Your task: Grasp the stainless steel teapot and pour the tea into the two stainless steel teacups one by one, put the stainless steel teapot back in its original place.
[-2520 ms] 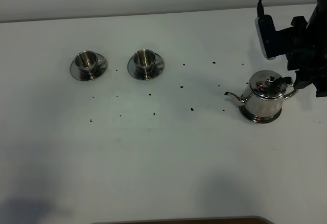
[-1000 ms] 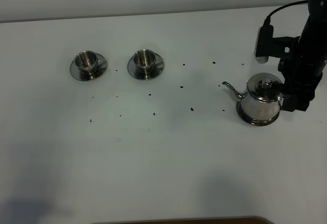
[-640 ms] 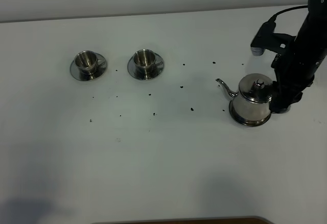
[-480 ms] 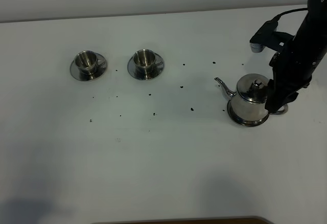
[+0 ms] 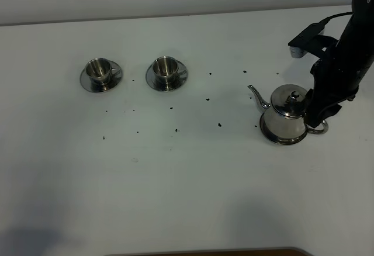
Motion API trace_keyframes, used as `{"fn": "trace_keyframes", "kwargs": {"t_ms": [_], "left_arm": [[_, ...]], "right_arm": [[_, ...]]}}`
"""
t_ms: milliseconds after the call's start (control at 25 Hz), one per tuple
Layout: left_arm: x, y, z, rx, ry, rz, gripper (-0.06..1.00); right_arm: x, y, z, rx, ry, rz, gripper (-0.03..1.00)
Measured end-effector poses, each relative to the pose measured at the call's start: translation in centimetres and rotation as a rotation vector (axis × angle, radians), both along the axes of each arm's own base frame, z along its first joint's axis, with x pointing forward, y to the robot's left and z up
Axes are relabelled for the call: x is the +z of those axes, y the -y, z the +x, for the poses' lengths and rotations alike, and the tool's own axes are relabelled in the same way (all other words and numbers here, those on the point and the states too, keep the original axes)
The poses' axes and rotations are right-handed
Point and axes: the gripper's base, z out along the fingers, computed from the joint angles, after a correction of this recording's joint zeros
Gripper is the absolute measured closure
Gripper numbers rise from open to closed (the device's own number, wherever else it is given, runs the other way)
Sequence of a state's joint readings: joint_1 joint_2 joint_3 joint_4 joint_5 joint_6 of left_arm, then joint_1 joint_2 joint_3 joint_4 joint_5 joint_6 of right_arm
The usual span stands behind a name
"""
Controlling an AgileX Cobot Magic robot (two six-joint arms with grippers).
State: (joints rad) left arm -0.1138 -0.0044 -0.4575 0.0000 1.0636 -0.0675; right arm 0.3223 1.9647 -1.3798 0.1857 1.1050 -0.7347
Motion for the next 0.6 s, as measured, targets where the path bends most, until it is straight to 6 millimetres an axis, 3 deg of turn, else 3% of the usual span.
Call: {"fn": "trace_keyframes", "kwargs": {"t_ms": [600], "left_arm": [[0.0, 0.0, 0.0, 0.0, 0.0, 0.0, 0.58]], "right_arm": [[0.0, -0.65, -0.04, 0.118, 0.06, -0.082, 0.54]]}}
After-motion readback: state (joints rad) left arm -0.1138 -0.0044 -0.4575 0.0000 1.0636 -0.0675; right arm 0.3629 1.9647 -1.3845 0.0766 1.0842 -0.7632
